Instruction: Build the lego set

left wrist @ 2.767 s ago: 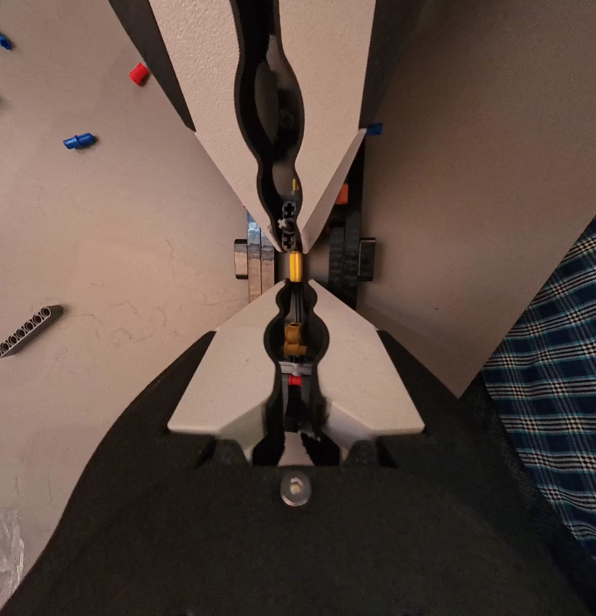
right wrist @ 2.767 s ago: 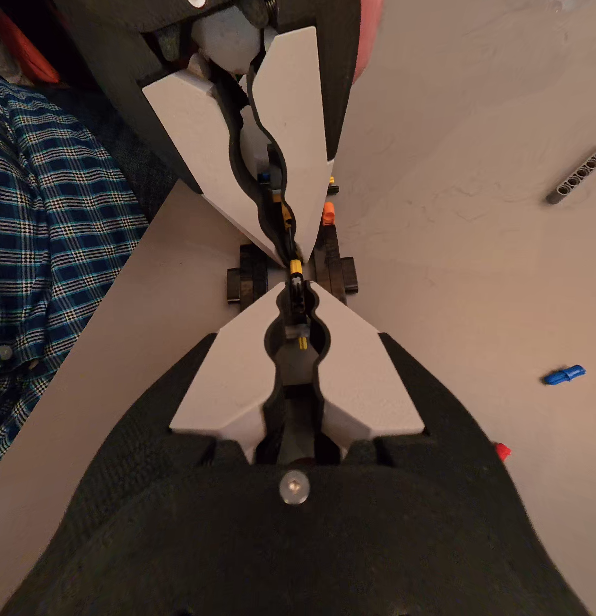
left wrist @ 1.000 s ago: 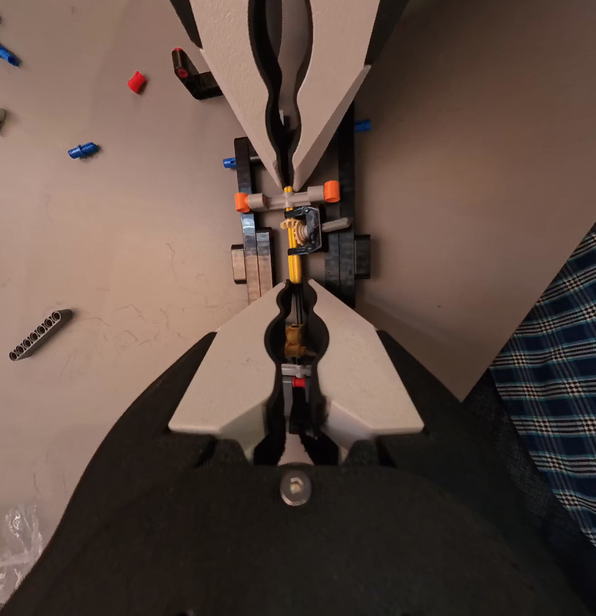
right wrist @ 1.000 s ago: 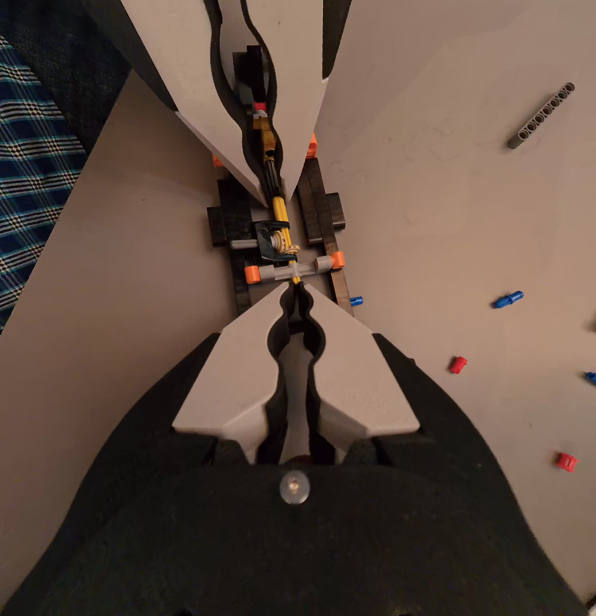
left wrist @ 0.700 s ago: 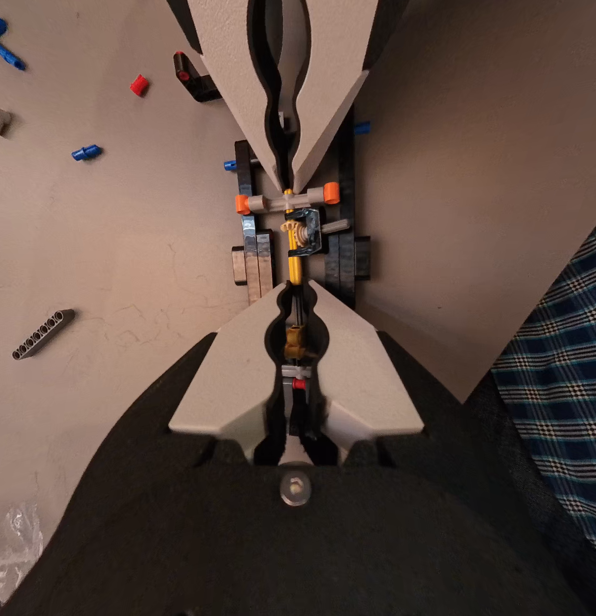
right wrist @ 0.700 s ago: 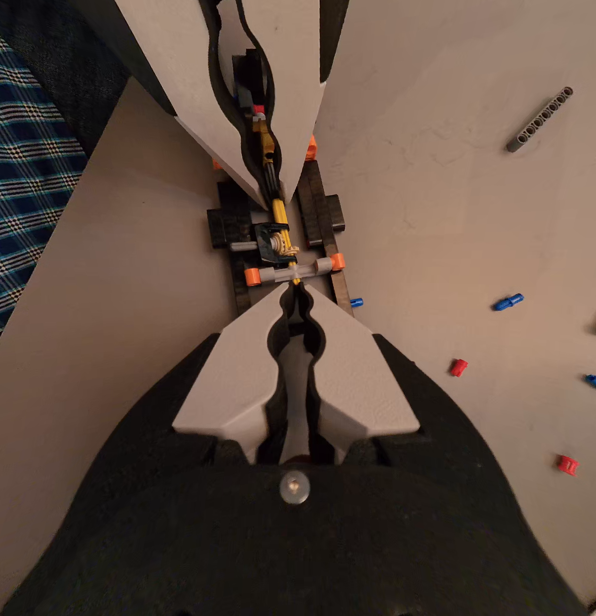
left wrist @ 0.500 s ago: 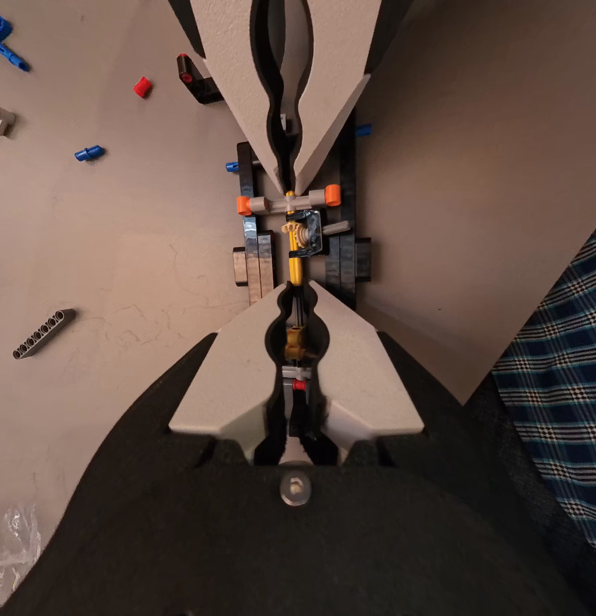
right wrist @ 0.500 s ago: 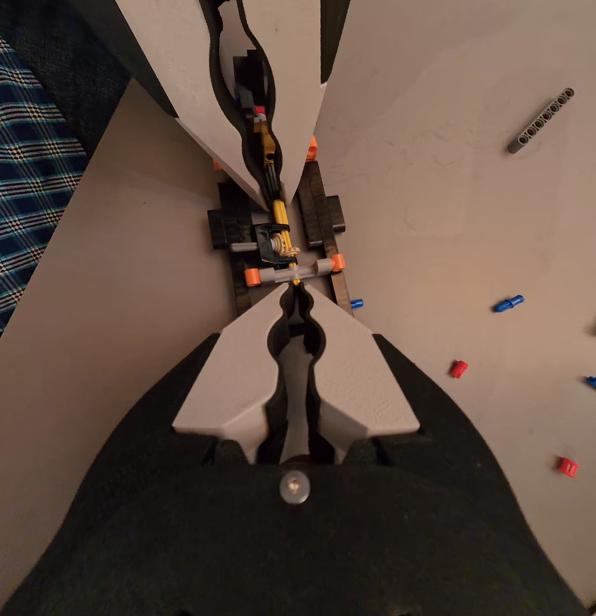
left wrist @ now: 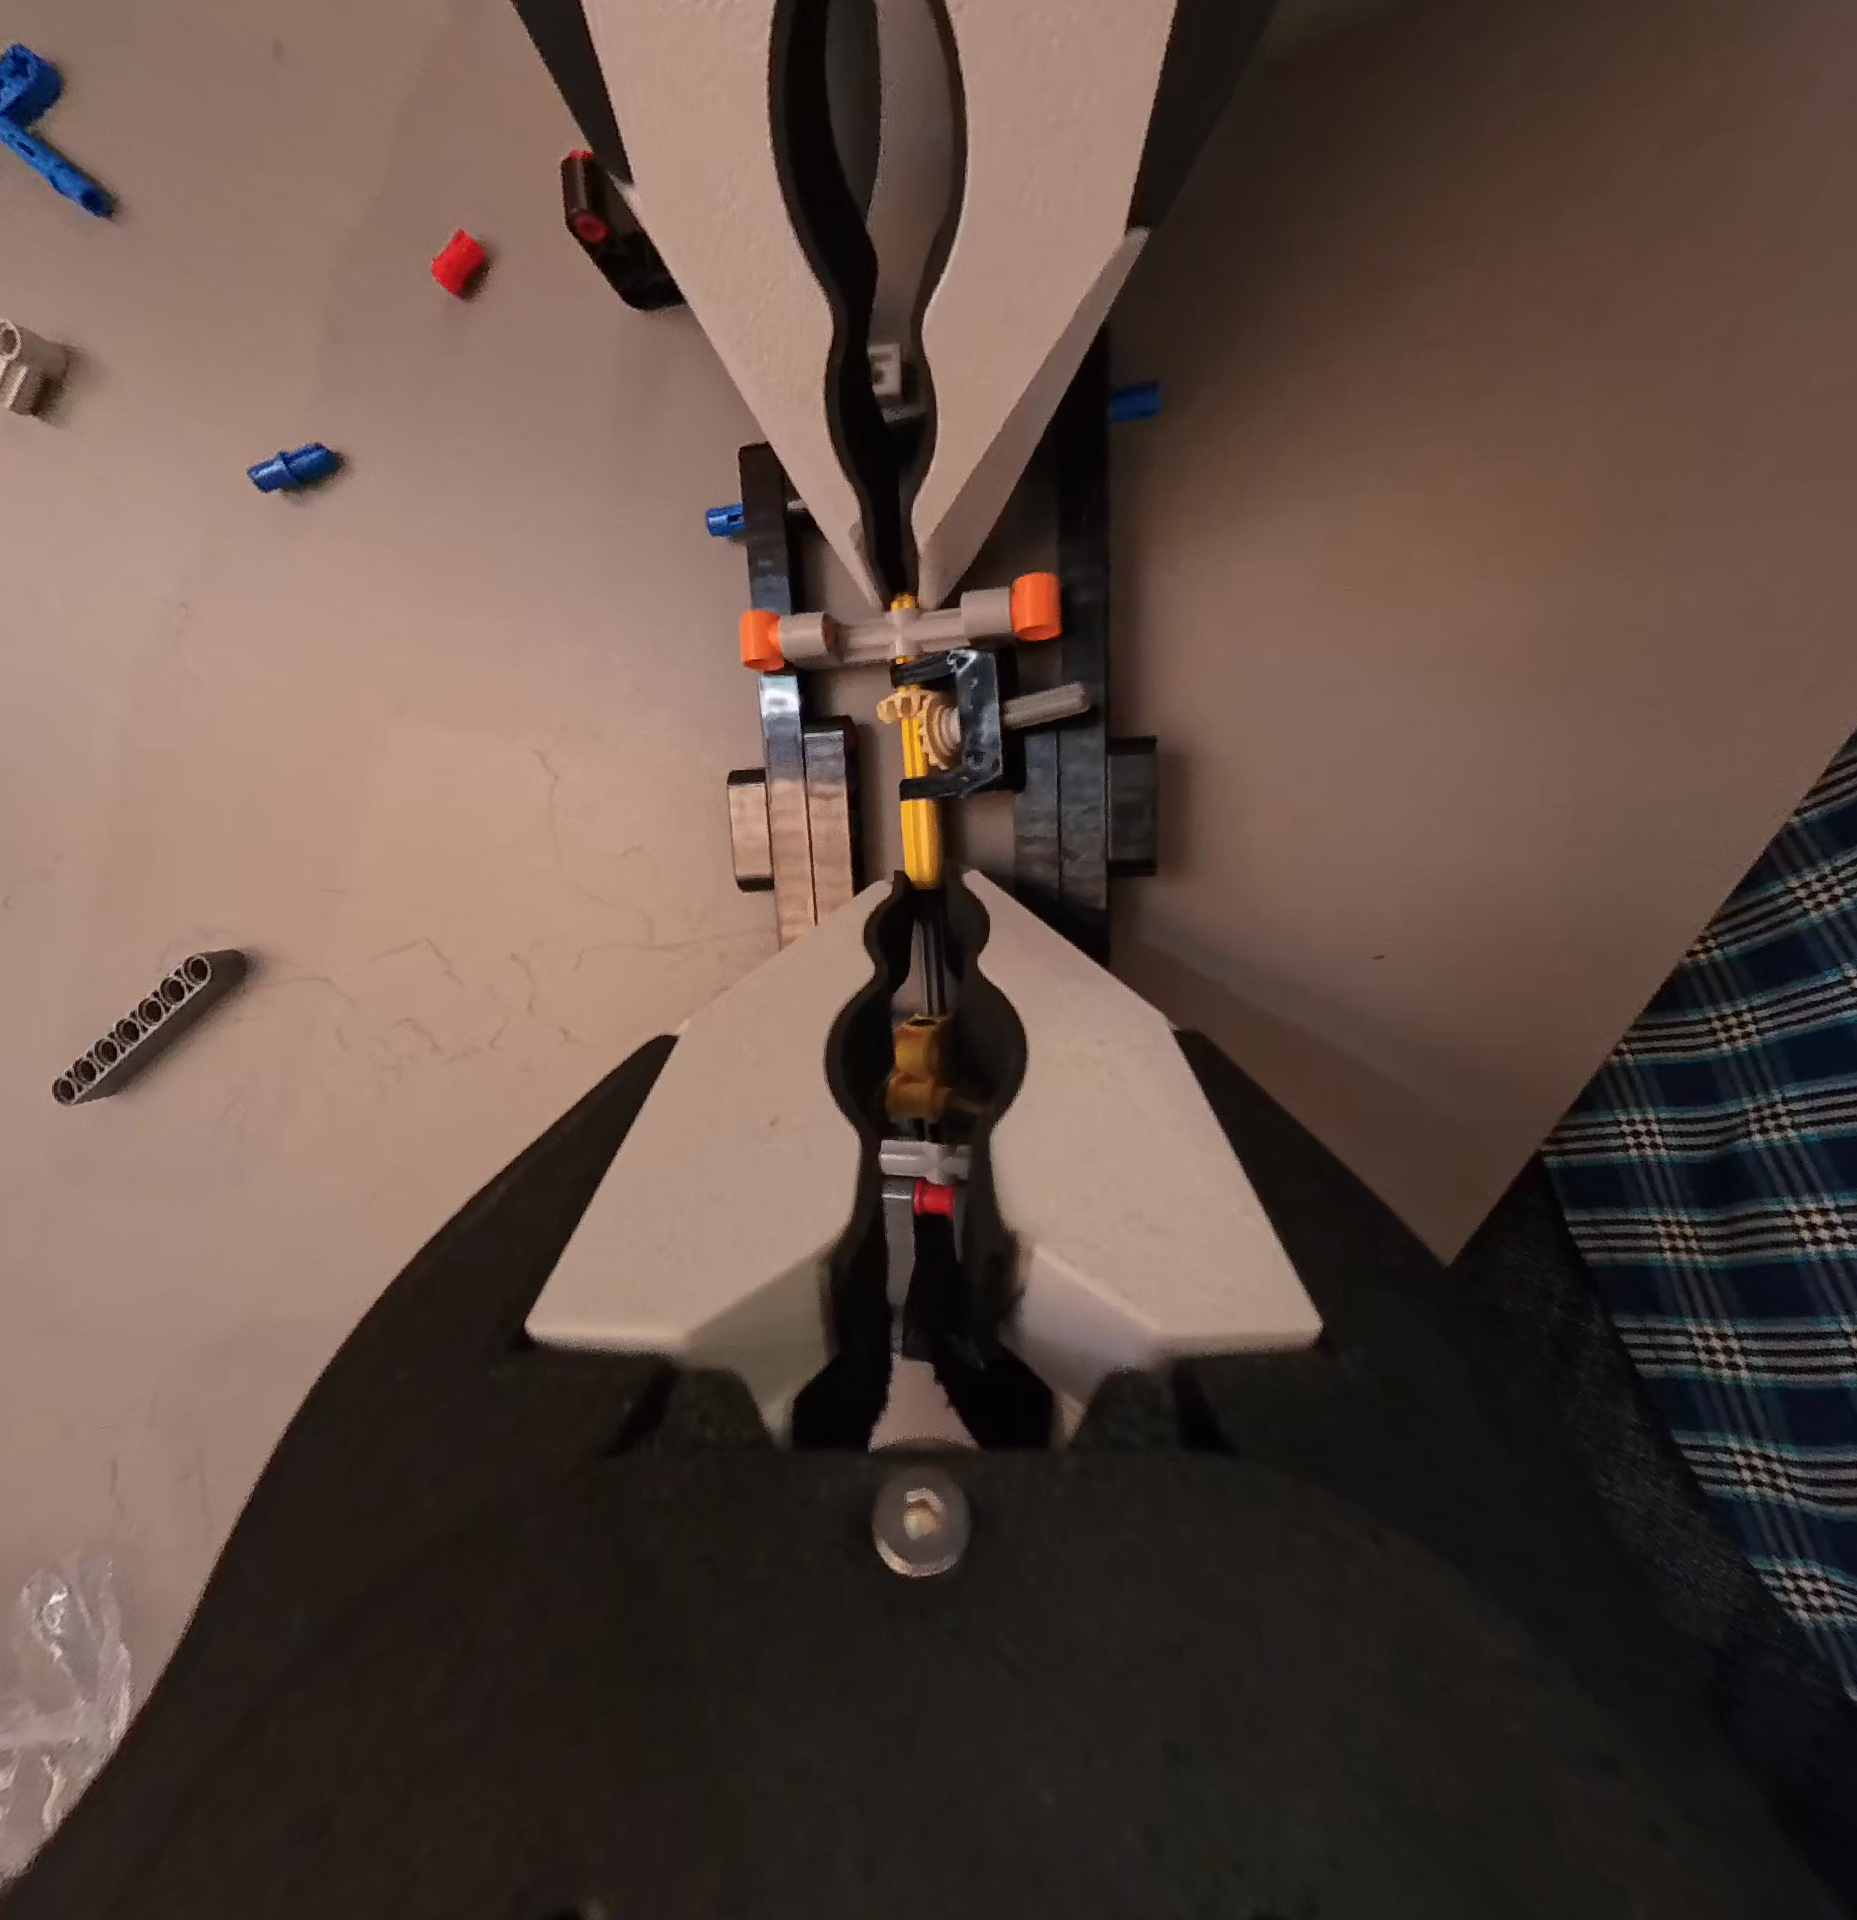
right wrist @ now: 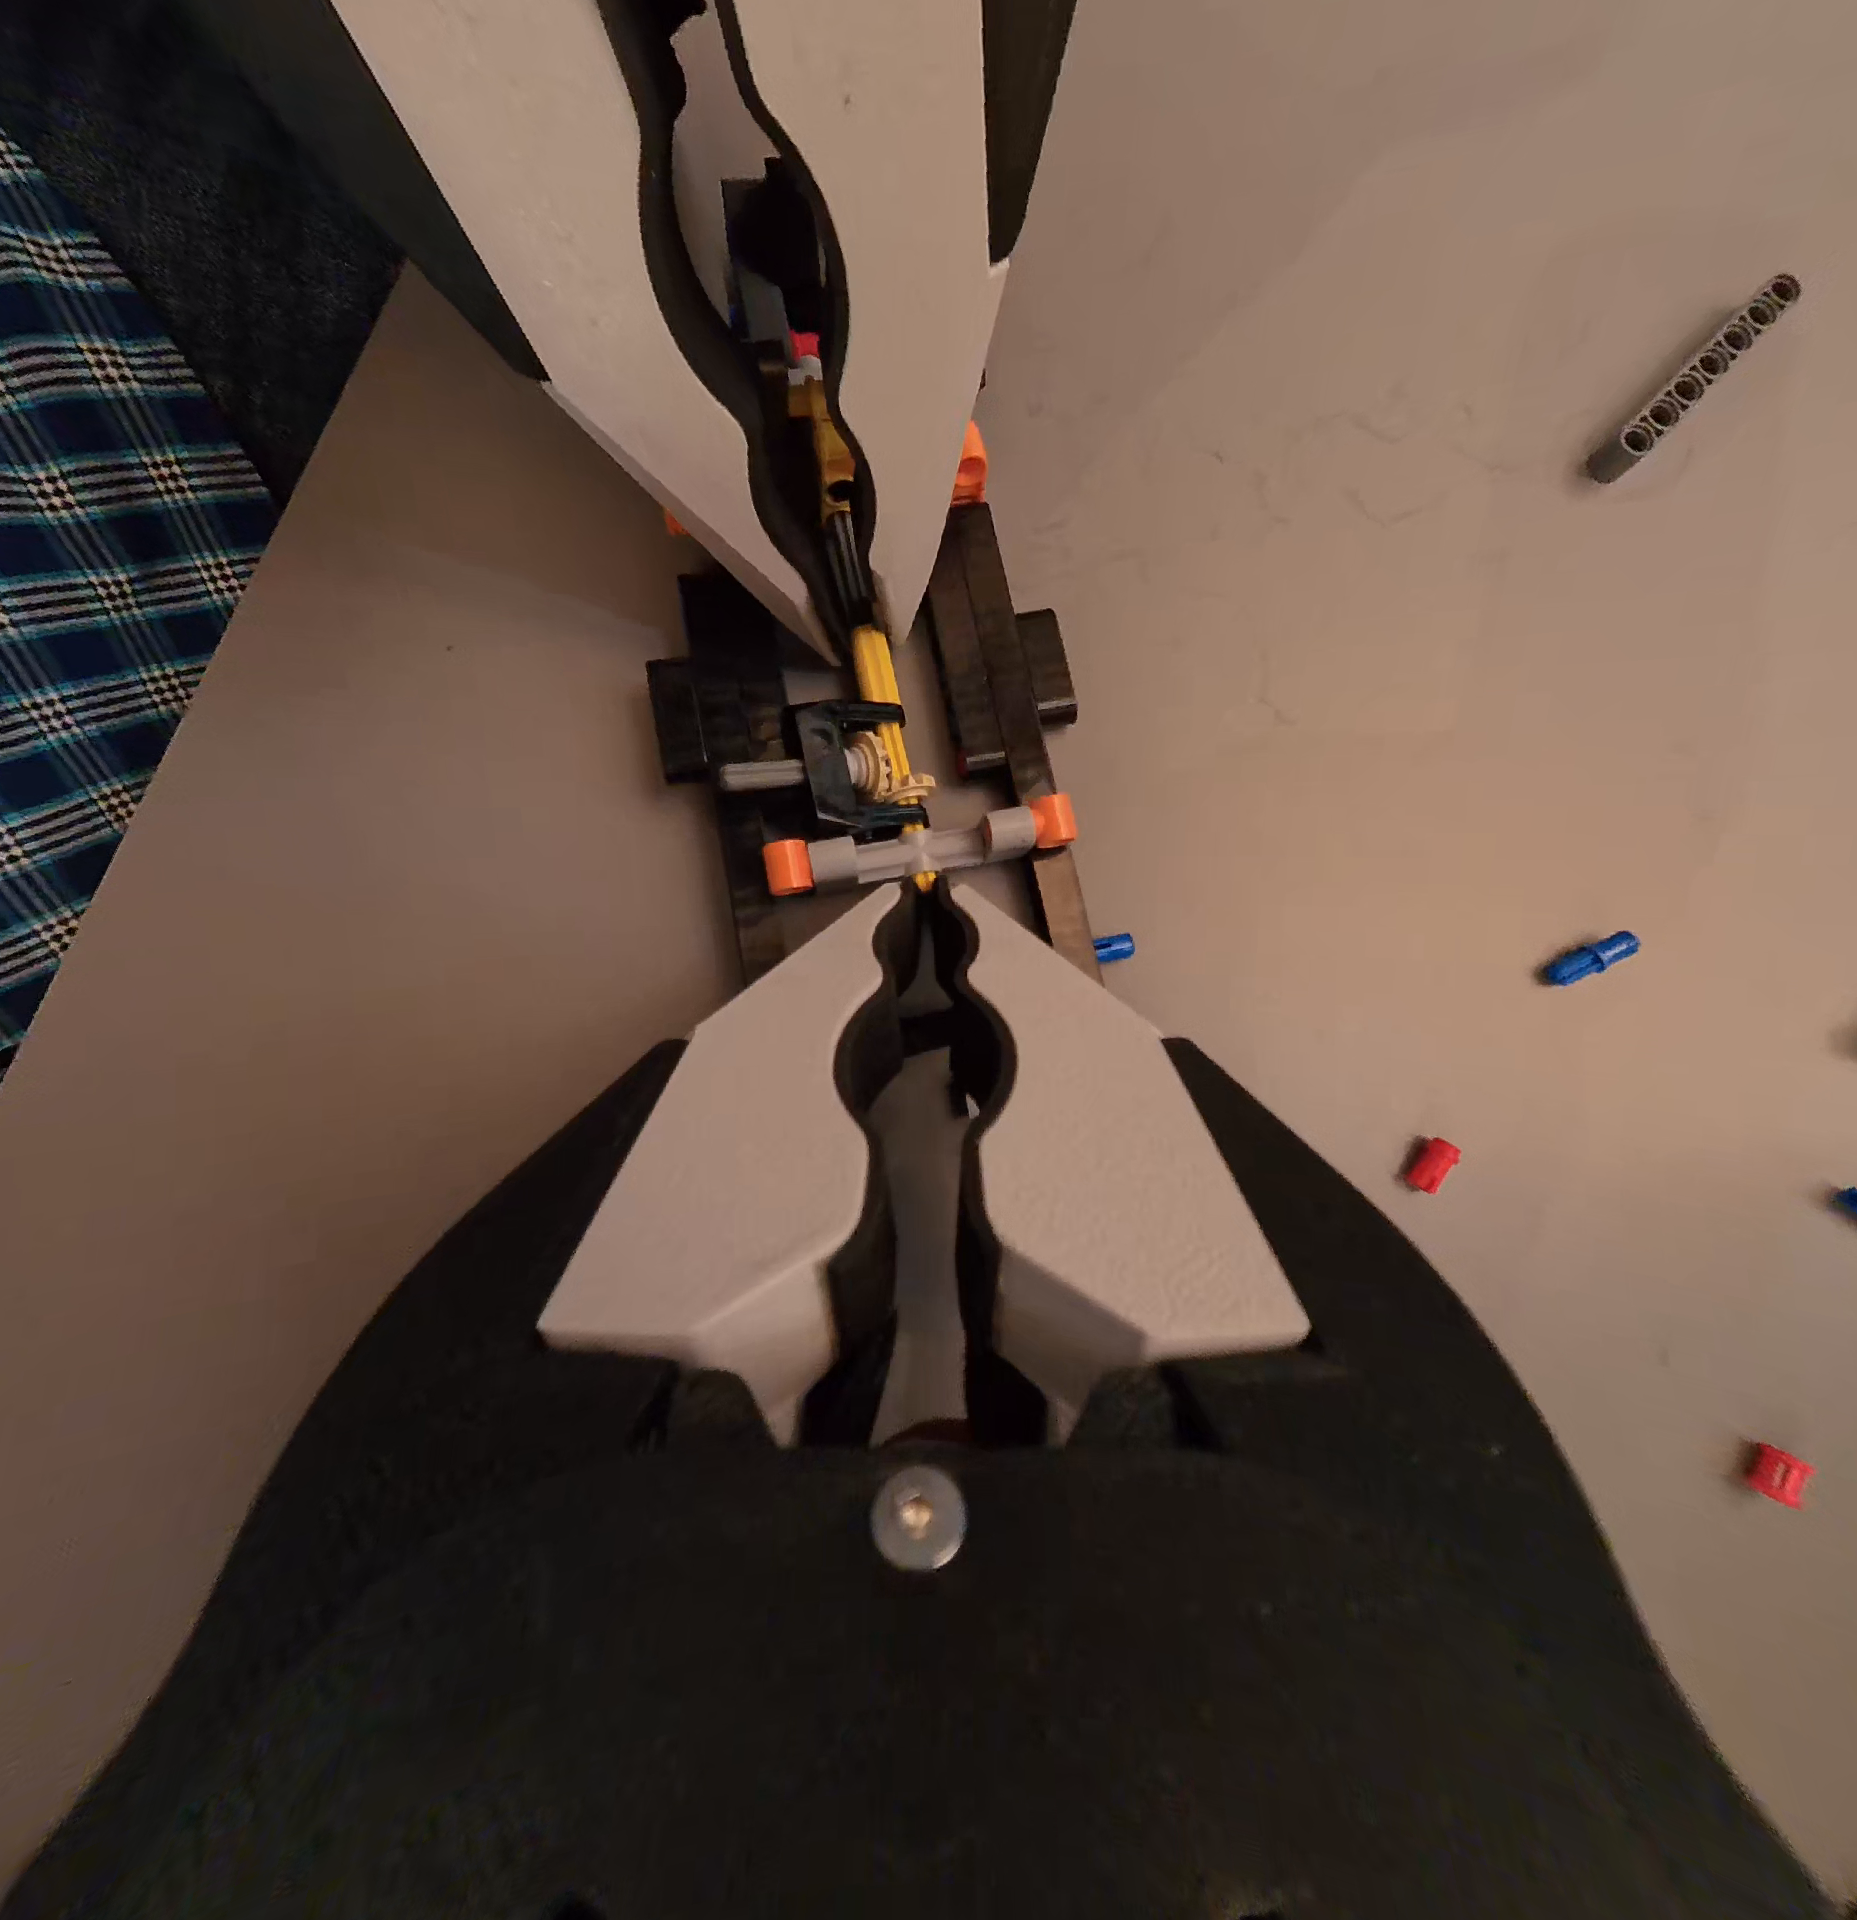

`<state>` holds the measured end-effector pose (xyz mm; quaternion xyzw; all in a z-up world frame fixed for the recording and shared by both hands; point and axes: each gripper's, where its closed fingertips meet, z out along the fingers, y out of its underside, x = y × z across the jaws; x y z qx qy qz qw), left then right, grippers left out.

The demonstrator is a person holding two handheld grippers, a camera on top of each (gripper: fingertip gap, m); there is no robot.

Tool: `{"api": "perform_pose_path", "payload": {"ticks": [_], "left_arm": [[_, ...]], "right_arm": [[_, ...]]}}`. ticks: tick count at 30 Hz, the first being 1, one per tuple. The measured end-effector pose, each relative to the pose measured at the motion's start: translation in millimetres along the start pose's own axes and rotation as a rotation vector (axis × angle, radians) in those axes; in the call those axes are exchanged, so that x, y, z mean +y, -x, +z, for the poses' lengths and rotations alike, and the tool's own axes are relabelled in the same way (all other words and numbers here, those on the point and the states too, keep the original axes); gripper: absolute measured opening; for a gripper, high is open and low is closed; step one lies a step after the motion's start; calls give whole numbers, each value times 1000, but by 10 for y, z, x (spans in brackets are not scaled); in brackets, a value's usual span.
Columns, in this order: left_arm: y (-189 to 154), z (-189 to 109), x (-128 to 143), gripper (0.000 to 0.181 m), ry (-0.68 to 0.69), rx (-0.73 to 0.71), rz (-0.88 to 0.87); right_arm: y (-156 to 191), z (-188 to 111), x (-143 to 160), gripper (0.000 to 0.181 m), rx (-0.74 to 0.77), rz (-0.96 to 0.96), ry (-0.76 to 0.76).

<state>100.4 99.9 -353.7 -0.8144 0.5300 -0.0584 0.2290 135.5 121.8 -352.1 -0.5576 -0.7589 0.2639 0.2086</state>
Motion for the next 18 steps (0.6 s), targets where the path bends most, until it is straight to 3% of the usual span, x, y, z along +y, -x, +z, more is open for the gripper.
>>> {"api": "perform_pose_path", "payload": {"ticks": [7, 18], "left_arm": [[3, 2, -1, 2, -2, -1, -3], [7, 16, -13, 2, 6, -10, 18]], "right_arm": [[-16, -36, 66, 0, 30, -51, 98], [-42, -14, 40, 0, 59, -75, 59]]}}
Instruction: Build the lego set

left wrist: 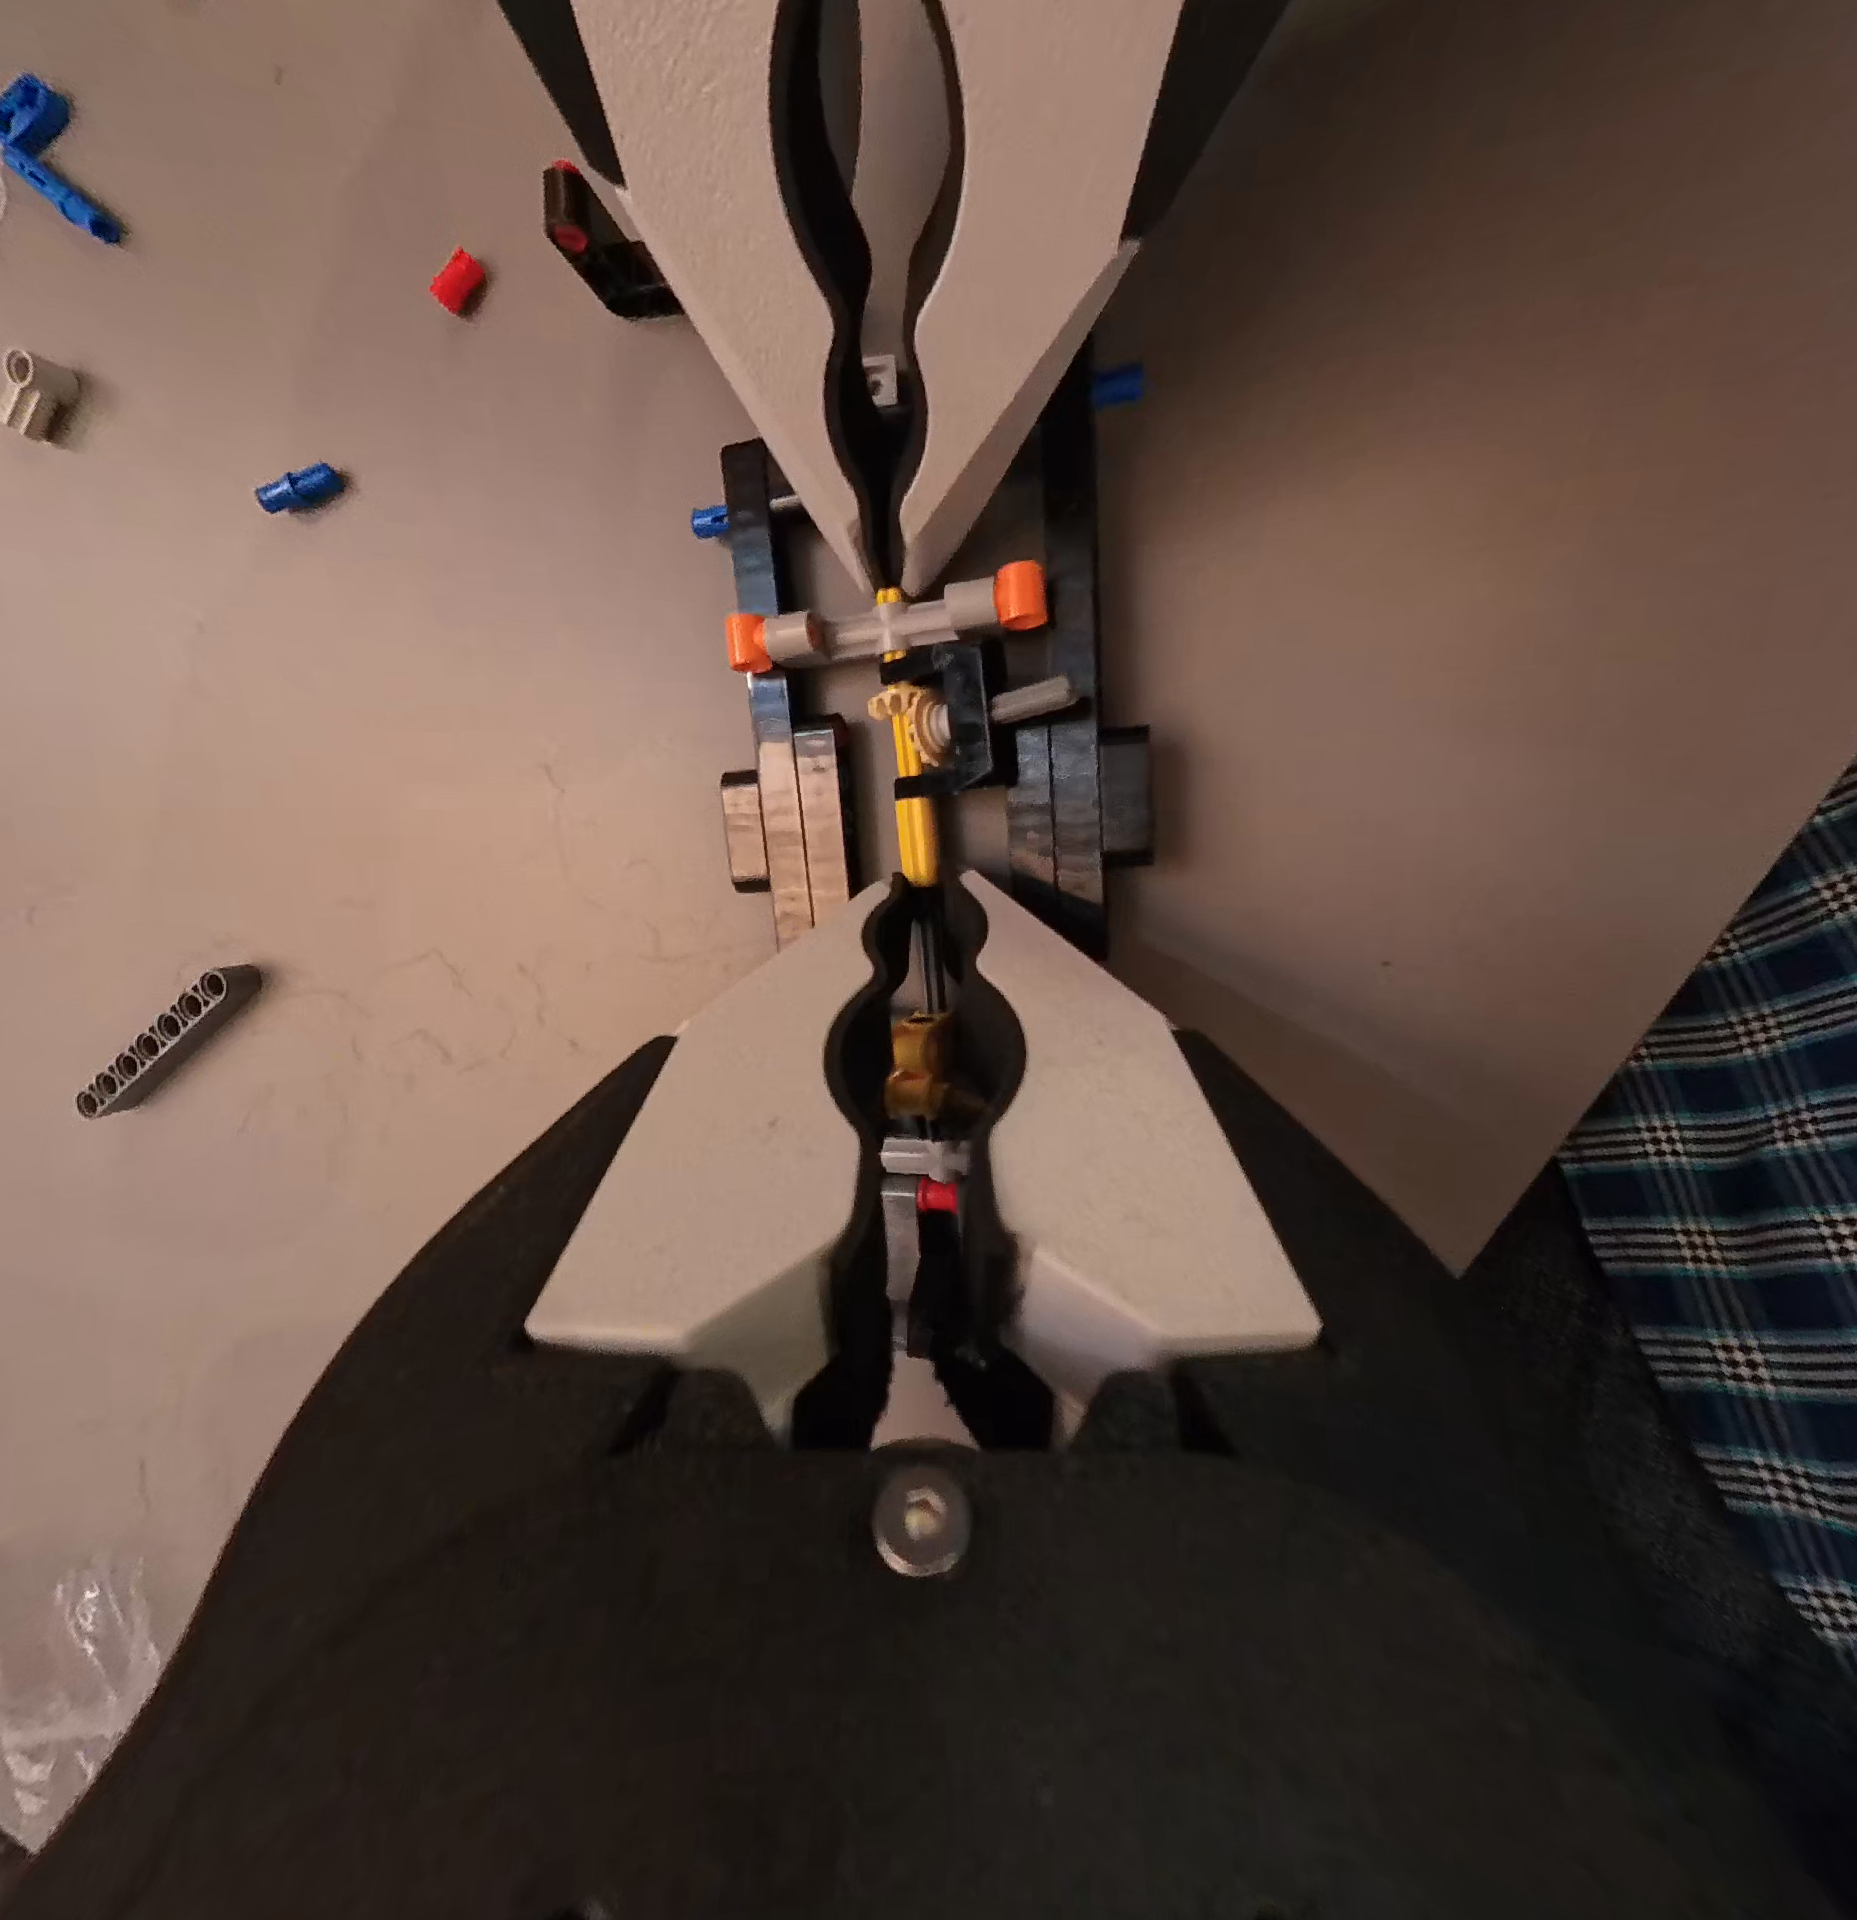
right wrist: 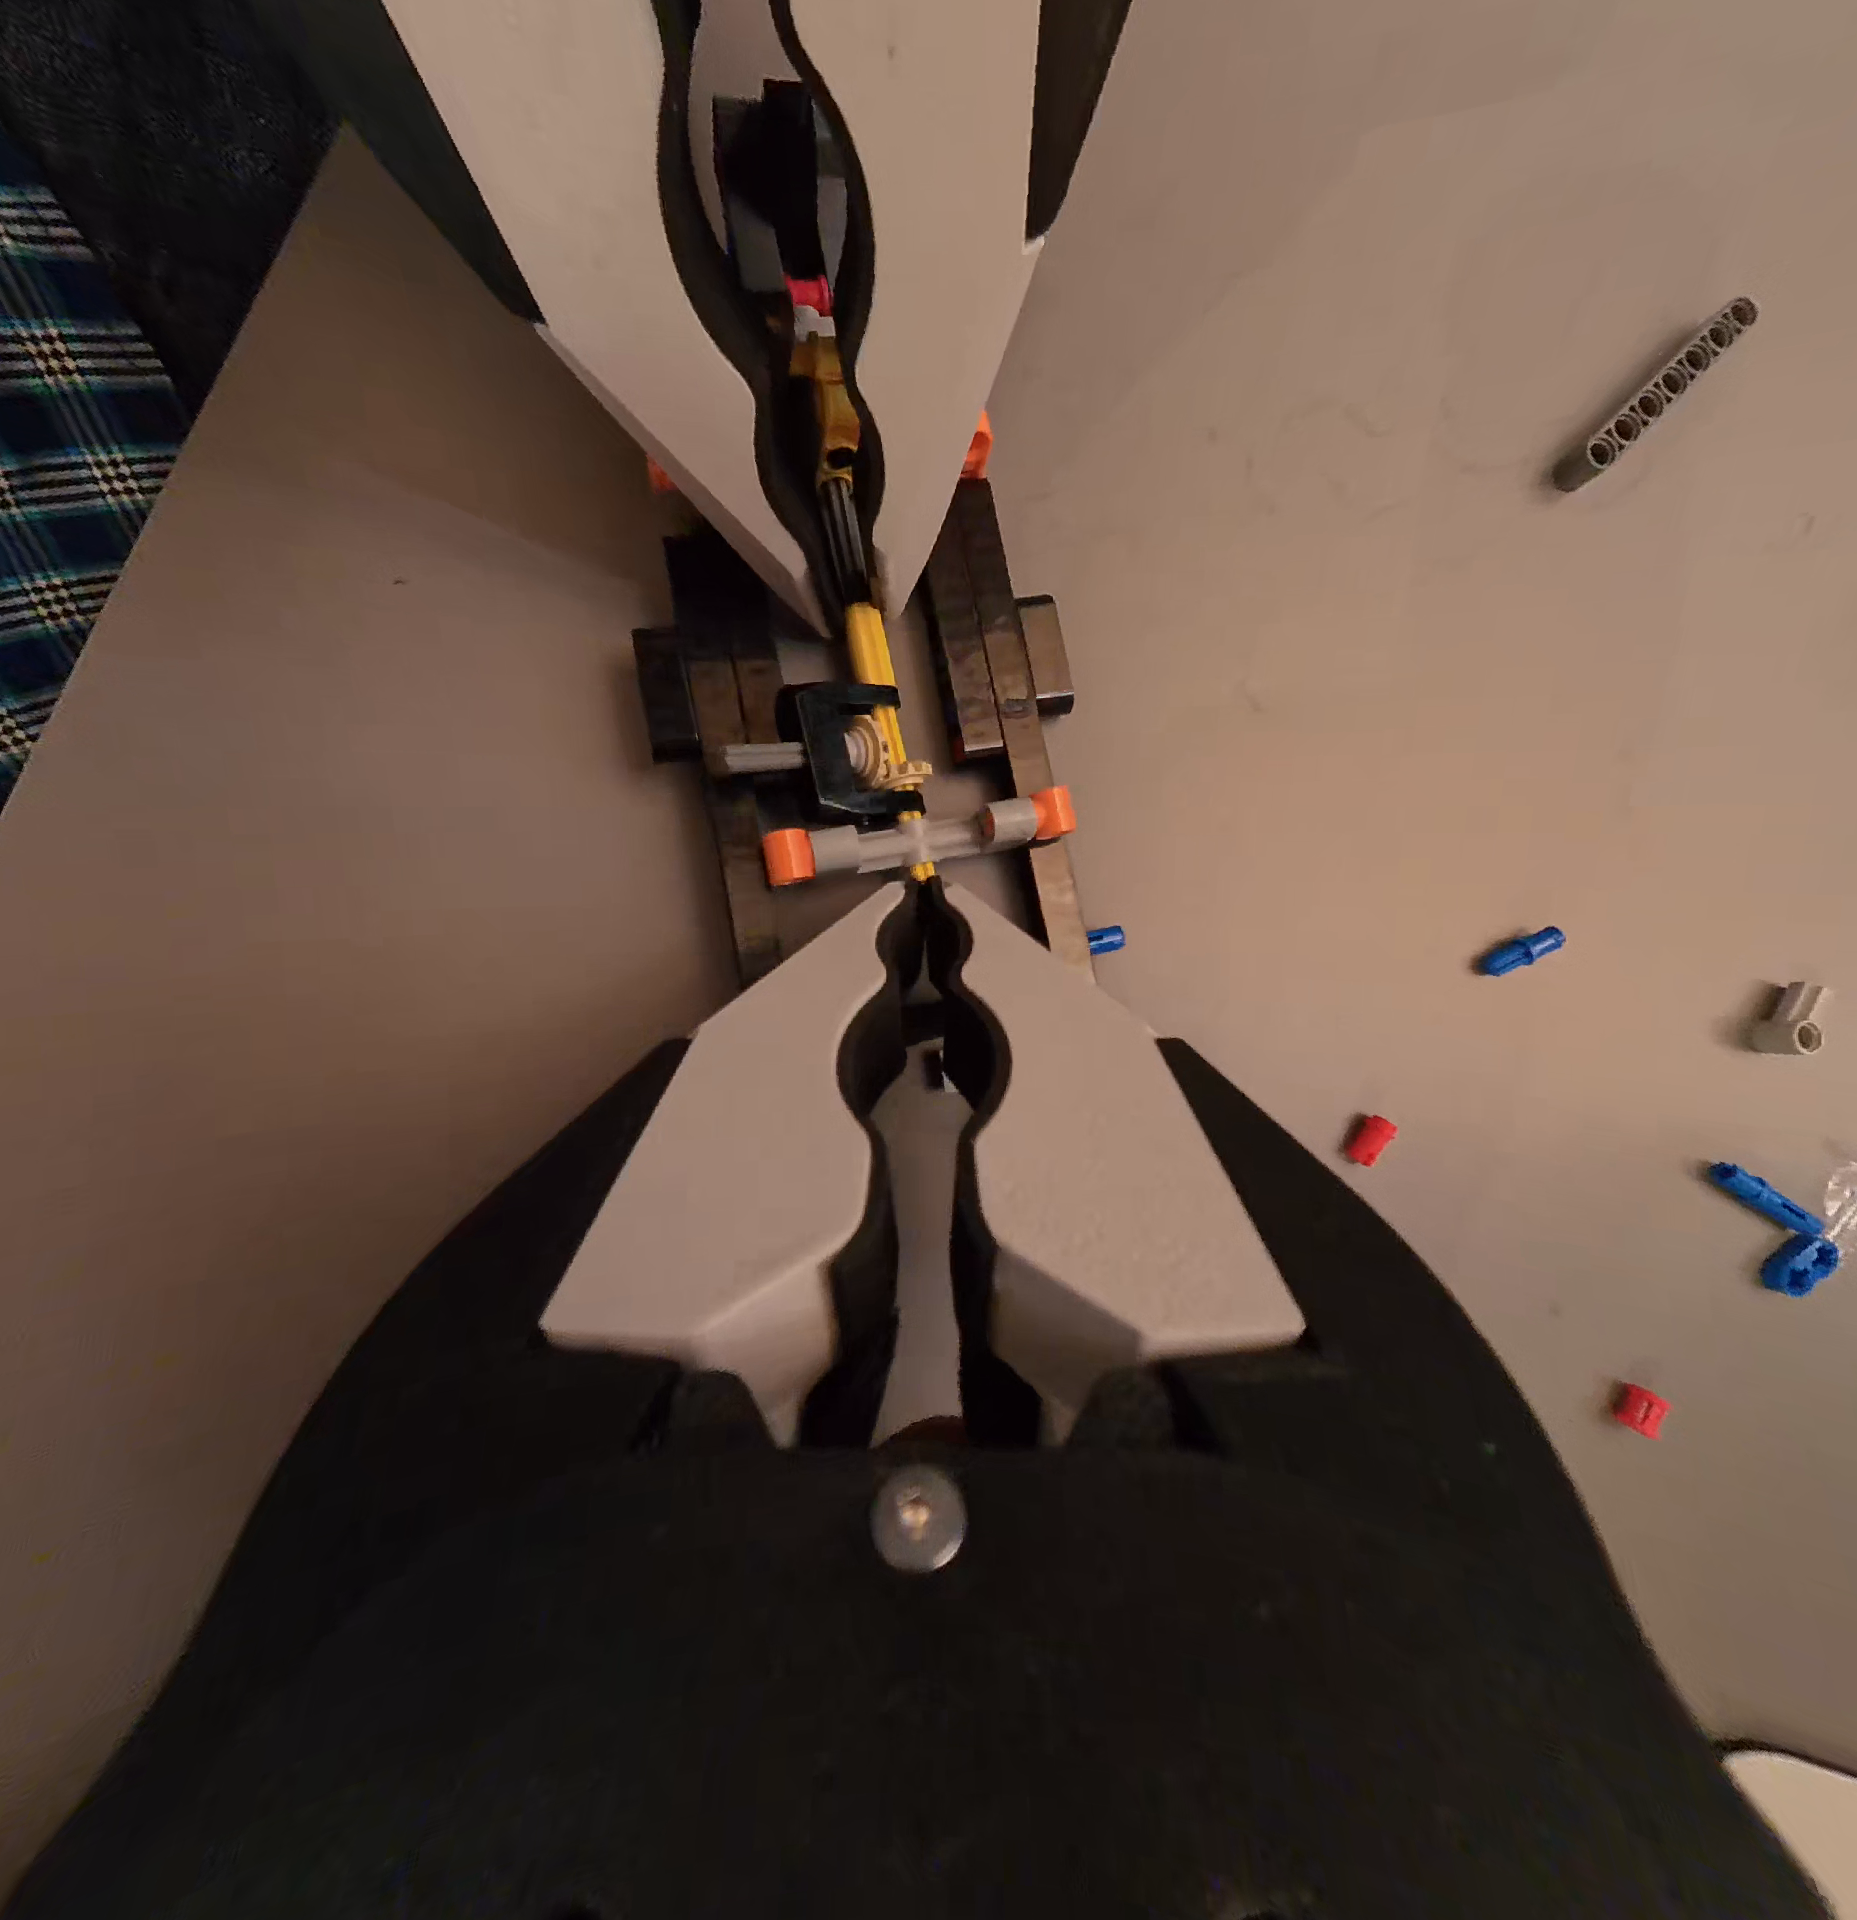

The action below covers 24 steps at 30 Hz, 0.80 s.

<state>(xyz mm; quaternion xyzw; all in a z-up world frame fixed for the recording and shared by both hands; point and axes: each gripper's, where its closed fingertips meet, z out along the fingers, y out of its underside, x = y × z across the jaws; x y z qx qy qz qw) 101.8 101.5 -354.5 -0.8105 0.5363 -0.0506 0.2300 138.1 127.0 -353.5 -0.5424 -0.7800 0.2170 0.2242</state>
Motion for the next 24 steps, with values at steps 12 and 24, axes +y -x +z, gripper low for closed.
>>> {"api": "perform_pose_path", "payload": {"ticks": [12, 24], "left_arm": [[10, -2, 5, 1, -1, -12, 0], [27, -4, 9, 0, -5, -29, 3]], "right_arm": [[-2, 27, -38, 0, 17, -35, 13], [0, 45, -68, 0, 12, -42, 3]]}}
